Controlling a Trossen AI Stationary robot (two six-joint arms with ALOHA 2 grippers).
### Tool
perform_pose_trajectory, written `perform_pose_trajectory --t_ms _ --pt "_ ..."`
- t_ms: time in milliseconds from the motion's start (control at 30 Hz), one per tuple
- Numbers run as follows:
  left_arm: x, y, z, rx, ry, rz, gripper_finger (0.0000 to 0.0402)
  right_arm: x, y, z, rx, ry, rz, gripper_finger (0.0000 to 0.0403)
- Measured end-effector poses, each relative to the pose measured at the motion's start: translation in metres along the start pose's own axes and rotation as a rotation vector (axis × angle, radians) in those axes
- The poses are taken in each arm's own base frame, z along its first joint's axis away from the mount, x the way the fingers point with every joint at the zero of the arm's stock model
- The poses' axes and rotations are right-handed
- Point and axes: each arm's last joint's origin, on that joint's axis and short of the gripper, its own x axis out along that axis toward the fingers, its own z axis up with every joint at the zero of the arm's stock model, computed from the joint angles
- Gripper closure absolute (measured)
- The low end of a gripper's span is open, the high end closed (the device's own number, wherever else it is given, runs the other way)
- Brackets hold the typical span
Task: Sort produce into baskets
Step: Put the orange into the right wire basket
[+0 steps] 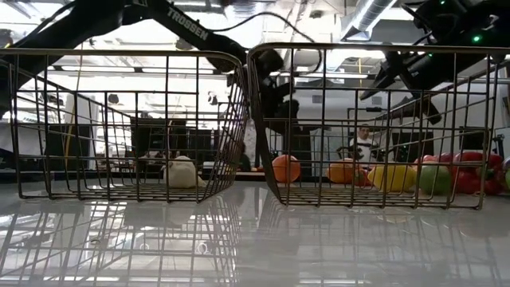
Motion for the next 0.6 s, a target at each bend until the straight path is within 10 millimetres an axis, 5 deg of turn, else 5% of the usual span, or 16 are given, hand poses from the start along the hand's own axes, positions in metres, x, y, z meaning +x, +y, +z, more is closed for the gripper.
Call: perform_pose_trajectory --t_ms 600 --pt "0.018 -0.001 -0.037 -0.031 -0.007 -0.033 0.0026 0.000 0.001 0.001 -0.007 -0.022 0.006 0.0101"
